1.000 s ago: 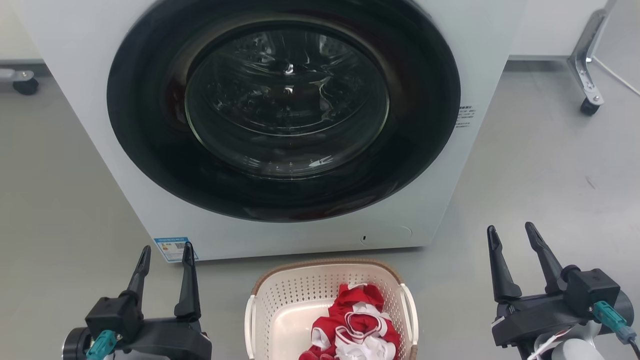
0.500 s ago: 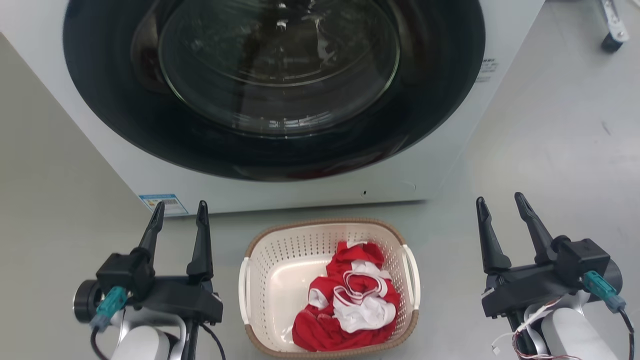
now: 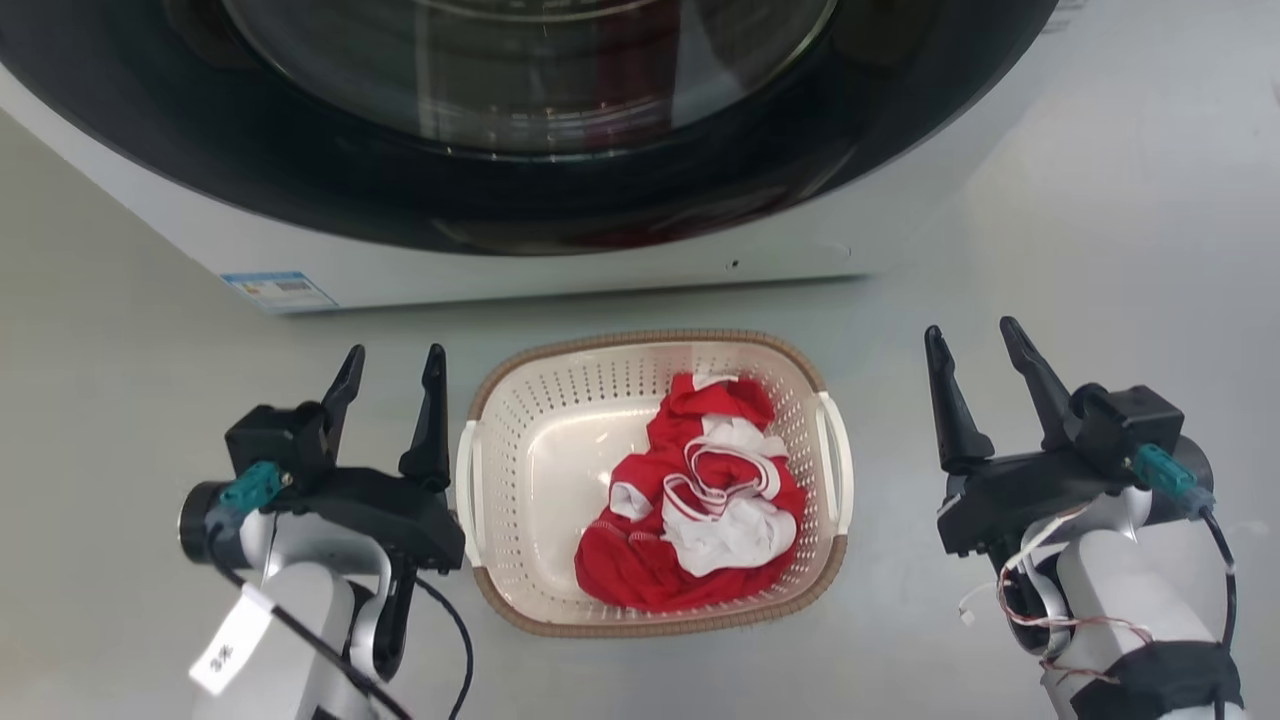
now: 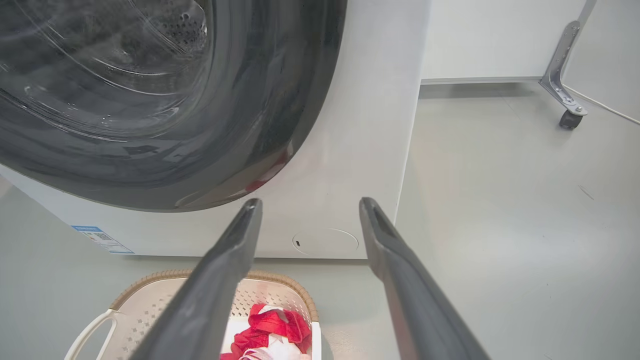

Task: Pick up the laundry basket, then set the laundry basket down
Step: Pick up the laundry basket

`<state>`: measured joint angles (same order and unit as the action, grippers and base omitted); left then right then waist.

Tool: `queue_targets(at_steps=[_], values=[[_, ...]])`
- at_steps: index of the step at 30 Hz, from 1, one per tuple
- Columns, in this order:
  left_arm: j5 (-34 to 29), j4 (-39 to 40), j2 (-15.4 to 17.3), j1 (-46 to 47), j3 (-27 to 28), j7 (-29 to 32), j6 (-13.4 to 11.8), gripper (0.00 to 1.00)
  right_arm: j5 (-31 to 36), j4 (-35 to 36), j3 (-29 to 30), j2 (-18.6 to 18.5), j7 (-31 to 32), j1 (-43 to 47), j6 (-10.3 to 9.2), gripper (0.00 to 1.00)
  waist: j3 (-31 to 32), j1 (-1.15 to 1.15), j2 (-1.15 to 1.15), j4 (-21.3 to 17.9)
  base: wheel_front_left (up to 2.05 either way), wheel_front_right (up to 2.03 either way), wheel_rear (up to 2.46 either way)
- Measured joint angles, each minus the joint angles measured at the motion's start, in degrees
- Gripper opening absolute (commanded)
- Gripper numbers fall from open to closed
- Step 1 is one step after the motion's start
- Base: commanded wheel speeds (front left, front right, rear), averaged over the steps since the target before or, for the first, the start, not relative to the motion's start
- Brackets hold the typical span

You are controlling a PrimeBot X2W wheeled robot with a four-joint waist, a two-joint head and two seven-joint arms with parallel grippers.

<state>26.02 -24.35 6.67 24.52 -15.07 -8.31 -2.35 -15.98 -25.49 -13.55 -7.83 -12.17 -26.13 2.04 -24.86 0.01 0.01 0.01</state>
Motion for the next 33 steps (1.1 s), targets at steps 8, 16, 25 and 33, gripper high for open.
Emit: queue_targets(at_steps=[8,16,25,33], values=[[1.75,-6.24,-0.90,6.28,-0.76,3.80,2.13,1.00,0.00,-5.28,-0.85,0.52,2.76,-5.64,0.27,1.00,-6.04,0.00,0.00,-0.02,0.00,0.00,0.00],[2.42,-13.32,-1.19,12.94,-1.08,7.39,3.93,1.00,0.15,-11.63,-2.18,1.26,5.14,-11.90,1.03,1.00,-12.43,0.00,0.00,0.06,0.00,0.00,0.00],[2.68,-20.06,-0.90,18.95,-1.31,10.95,5.69,1.00,0.03,-17.81,-3.44,2.60,7.57,-17.63,2.01,1.00,-18.60,0.00,0.01,-0.01,0.00,0.00,0.00],[3.54,-25.83,-1.08,21.85,-1.33,12.82,6.95,1.00,-1.16,-22.63,-4.68,3.18,8.60,-21.42,2.80,1.00,-23.34,0.00,0.00,-0.22,0.00,0.00,0.00]])
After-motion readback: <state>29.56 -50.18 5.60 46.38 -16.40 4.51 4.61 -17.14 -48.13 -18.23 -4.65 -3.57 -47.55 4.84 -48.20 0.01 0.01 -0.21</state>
